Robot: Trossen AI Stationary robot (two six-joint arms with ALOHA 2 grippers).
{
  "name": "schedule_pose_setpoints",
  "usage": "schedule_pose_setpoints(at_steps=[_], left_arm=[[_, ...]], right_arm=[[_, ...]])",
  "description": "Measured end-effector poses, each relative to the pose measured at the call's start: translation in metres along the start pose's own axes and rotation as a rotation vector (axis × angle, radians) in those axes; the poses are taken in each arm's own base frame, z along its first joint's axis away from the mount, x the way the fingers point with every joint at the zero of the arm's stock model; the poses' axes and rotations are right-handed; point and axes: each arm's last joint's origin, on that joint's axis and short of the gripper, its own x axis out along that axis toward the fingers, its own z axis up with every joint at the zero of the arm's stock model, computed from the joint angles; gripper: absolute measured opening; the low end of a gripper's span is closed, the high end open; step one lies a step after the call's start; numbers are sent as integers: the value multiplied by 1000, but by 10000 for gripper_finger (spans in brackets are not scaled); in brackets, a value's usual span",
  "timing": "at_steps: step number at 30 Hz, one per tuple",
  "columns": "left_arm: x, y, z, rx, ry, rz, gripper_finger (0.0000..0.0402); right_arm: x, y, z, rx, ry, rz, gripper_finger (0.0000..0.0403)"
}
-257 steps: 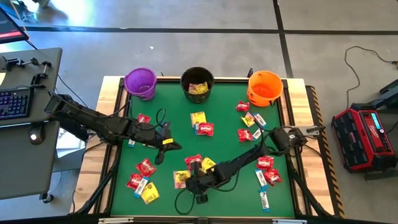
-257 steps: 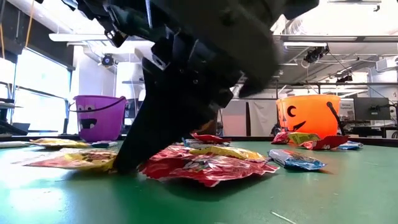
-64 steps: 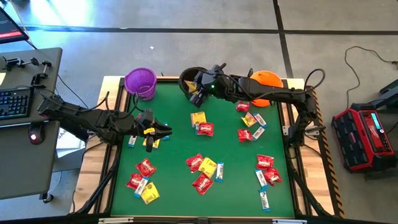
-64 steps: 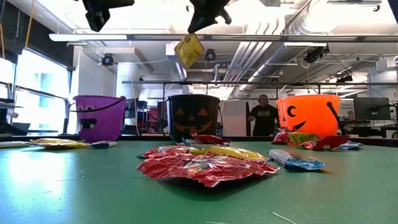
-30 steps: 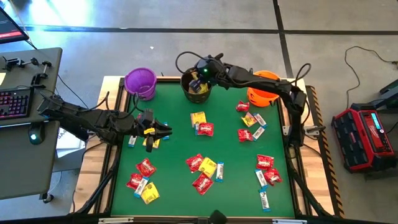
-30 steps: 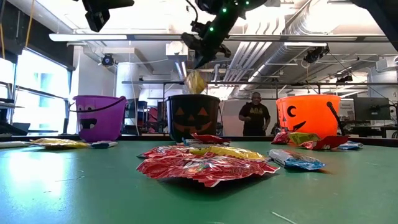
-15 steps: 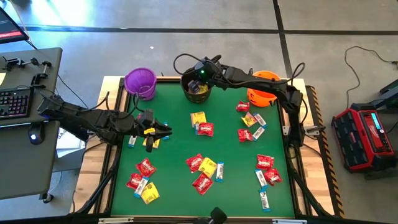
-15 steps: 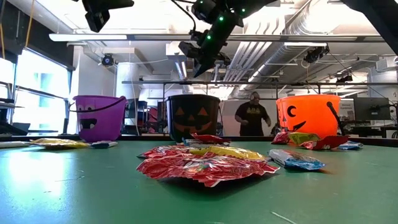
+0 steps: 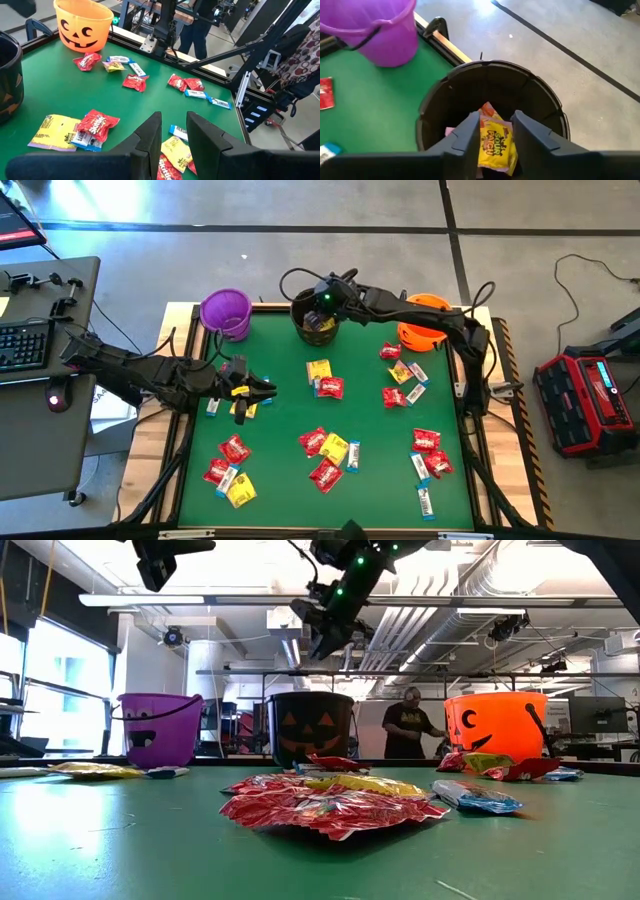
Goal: Sort candy by brand, put in halloween buckets
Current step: Put the yellow candy pack into the black bucket
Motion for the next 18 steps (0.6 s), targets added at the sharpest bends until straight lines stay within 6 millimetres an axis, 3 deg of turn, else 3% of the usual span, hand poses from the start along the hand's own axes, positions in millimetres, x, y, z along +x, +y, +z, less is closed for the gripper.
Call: schedule_pose_setpoints(at_steps=[6,14,18], left_arm=[[0,0,0,2,4,1,80],[0,1,-1,12,8,5,80],[0,1,-1,11,7,4,80]], right_arm=[[-21,2,-3,-34,45,-4,97],[-46,18,-3,-66,25,44,10],[-58,27,-2,-71,-7,68,10]])
